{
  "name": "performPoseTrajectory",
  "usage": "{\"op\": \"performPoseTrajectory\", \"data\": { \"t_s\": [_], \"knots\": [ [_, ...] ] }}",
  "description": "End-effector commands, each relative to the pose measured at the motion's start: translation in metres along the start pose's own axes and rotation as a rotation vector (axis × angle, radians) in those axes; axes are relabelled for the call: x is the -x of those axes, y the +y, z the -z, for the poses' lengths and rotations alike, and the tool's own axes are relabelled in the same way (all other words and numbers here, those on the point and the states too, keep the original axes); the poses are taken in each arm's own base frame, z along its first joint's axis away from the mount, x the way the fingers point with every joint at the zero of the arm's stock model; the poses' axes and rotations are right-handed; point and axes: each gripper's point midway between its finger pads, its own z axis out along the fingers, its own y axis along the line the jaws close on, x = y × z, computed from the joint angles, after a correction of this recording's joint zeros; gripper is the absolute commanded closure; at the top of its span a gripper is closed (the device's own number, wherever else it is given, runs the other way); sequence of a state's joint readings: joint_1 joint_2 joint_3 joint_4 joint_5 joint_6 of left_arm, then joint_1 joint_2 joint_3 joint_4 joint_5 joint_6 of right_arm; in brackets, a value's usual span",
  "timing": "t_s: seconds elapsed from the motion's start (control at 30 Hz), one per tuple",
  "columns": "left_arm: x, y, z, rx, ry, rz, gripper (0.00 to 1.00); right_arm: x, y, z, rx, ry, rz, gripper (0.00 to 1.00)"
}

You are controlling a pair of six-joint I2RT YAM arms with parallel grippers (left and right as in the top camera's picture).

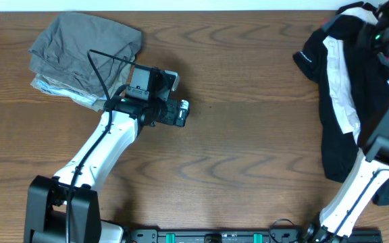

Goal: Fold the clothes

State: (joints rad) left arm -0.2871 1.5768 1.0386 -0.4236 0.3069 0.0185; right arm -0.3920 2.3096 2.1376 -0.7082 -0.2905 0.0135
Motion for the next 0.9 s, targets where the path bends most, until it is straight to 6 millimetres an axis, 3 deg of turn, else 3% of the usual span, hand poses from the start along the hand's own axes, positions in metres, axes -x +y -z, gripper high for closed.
{"op": "performPoseTrajectory", "data": {
  "t_s": [0.0, 0.03, 0.17, 0.37, 0.47, 0.63, 0.87],
  "knots": [
    [0.017, 0.001, 0.013, 0.014, -0.055, 0.003, 0.02, 0.034, 0.062, 0.066, 0.130, -0.093, 0.074, 0.92],
    [0.023, 0.003, 0.020, 0.017, -0.079, 0.005, 0.02, 0.032, 0.083, 0.081, 0.153, -0.083, 0.106, 0.92],
    [0.040, 0.013, 0.045, 0.035, -0.158, 0.054, 0.02, 0.017, 0.139, 0.107, 0.216, -0.035, 0.175, 0.92],
    [0.051, 0.045, 0.087, 0.087, -0.260, 0.175, 0.02, -0.041, 0.233, 0.115, 0.331, 0.124, 0.298, 0.95],
    [0.043, 0.060, 0.097, 0.115, -0.252, 0.219, 0.02, -0.072, 0.277, 0.116, 0.387, 0.193, 0.369, 0.96],
    [0.020, 0.077, 0.099, 0.145, -0.178, 0.292, 0.02, -0.115, 0.345, 0.125, 0.465, 0.248, 0.491, 0.95],
    [0.001, 0.099, 0.105, 0.179, -0.135, 0.385, 0.02, -0.162, 0.405, 0.137, 0.537, 0.294, 0.610, 0.93]
  ]
}}
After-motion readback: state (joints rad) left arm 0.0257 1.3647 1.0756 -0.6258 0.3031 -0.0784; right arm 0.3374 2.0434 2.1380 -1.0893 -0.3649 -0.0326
